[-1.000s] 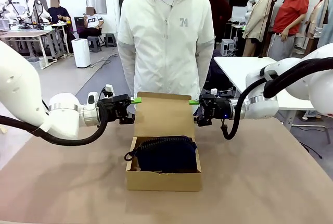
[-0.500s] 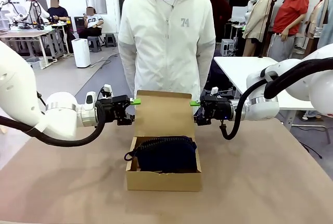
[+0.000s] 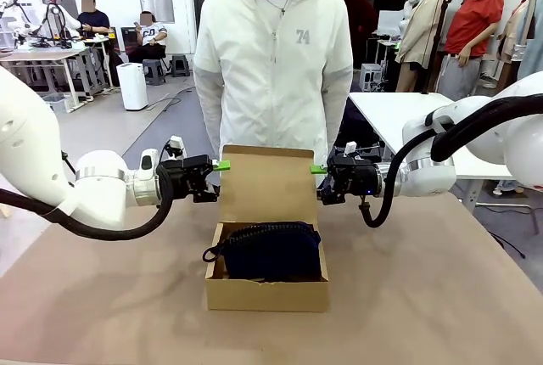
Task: Pack the items into the box.
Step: Close the Mailer Box.
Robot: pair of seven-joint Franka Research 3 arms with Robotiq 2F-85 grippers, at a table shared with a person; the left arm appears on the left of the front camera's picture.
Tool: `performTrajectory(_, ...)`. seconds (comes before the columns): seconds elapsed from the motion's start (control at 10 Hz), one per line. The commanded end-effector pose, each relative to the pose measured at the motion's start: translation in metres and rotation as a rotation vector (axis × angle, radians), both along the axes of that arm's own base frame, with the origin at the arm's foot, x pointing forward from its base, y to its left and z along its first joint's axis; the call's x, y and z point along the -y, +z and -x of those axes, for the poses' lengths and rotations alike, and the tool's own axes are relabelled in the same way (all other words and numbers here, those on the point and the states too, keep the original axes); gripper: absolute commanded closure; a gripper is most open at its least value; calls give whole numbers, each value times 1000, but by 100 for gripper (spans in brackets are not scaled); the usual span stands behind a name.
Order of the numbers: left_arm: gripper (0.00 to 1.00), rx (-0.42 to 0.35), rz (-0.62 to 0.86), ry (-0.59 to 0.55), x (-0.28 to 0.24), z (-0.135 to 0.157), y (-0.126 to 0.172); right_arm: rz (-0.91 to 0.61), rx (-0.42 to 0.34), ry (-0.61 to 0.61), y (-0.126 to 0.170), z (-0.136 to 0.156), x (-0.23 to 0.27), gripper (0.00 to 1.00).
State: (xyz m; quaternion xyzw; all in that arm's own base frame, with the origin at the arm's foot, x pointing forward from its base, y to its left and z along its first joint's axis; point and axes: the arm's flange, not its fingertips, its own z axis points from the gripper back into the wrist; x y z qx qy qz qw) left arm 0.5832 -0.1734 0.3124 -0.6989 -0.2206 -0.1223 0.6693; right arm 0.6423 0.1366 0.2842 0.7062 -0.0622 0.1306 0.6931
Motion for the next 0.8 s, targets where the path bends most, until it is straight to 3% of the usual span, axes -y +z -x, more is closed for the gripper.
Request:
performTrajectory(0.0,0,236,-35,3,8,17,18,83,221,-6,6,14,-7,0)
performTrajectory(0.1,0,333,-32,2,13,28,23,88,326,29,7,27,-8,0)
performTrajectory(0.3,0,454,-48,54,16,42,26,115,519,5,13,50,-8,0)
performTrajectory(0.6,0,535,-65,17,18,61,22,75,767,-64,25,90,-9,0)
performTrajectory(0.7,0,570,-71,-19,18,65,19,75,812,-82,28,99,-12,0)
